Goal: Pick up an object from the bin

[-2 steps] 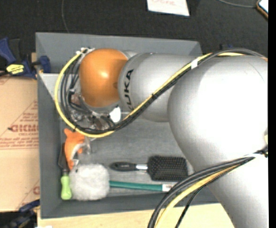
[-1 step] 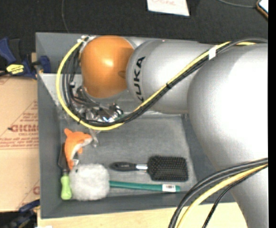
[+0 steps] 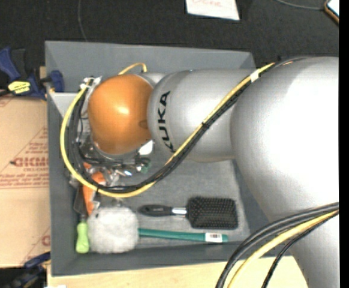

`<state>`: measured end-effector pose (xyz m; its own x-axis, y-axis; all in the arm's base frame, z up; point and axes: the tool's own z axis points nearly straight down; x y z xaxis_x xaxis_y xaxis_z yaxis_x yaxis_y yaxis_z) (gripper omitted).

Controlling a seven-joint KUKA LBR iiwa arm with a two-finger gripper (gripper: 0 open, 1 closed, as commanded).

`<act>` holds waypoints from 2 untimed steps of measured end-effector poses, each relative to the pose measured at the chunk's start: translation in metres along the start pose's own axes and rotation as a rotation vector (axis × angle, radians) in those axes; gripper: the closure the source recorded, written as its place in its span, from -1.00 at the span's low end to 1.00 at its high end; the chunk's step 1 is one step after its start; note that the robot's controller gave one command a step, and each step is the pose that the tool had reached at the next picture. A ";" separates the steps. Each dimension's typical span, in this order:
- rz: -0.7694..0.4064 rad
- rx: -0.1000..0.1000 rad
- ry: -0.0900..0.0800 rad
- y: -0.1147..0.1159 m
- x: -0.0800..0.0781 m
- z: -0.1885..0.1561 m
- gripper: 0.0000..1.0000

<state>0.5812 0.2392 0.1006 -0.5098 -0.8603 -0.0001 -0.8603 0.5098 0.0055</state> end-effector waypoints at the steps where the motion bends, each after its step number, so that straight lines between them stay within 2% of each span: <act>1: 0.411 0.011 -0.016 -0.042 -0.016 0.030 -1.00; 2: -0.314 0.011 -0.012 -0.036 -0.017 0.027 1.00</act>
Offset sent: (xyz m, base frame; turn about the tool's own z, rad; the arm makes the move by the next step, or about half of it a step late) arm 0.0361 -0.0024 -0.0306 -0.3185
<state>0.6207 0.2361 0.0729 -0.2191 -0.9756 -0.0119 -0.9757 0.2192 -0.0076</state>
